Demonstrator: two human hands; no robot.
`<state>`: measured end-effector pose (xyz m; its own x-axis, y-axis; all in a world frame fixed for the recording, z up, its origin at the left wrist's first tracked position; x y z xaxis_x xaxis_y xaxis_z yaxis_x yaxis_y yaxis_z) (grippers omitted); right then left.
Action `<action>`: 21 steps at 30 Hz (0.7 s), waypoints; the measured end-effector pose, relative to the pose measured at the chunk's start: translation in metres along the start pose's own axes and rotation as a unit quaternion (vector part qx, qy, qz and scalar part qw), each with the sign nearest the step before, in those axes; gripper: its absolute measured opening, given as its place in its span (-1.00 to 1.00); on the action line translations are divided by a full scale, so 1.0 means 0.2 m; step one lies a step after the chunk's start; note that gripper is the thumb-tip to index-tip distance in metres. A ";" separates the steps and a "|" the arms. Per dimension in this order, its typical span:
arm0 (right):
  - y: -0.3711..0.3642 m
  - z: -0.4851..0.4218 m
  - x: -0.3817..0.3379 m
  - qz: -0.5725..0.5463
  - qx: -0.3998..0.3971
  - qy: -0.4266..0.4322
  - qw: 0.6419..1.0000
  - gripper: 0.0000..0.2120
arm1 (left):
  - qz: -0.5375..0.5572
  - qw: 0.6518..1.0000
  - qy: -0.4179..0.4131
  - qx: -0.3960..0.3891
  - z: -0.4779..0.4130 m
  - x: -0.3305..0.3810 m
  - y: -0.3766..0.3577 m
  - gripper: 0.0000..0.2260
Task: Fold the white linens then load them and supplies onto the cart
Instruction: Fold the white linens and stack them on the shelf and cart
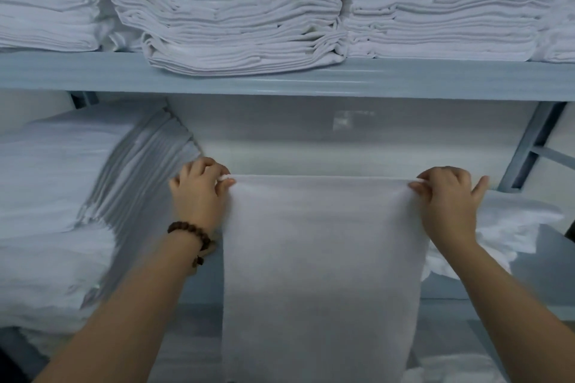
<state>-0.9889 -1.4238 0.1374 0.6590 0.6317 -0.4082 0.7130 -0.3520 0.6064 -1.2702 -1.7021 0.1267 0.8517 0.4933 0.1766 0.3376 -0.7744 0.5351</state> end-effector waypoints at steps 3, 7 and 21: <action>-0.14 -0.03 0.02 0.033 -0.037 0.022 0.999 -0.78 | -0.016 0.998 0.005 -0.064 0.02 -0.07 -0.13 -0.89; -0.36 -0.09 0.06 0.077 -0.097 0.043 0.991 -0.73 | -0.037 0.989 0.018 -0.141 0.03 -0.16 -0.31 -0.86; -1.43 -0.24 0.27 0.283 -0.266 0.070 0.919 -0.66 | -0.162 0.930 0.030 -0.329 0.02 -0.38 -1.24 -0.80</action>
<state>-1.1682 -1.2549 -0.0250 0.8250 0.5467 0.1435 0.0240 -0.2875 0.9575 -1.4177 -1.5497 -0.0232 0.7181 0.6944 -0.0465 0.2366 -0.1807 0.9547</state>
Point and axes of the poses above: each hand's wrist, its own z-axis away from the middle knuckle, its own y-axis out of the back of the hand, x = y × z, the point moved 2 cm from there along -z, towards the middle knuckle, and after that the axes turned 10 degrees about -y, right-handed, at the moved point
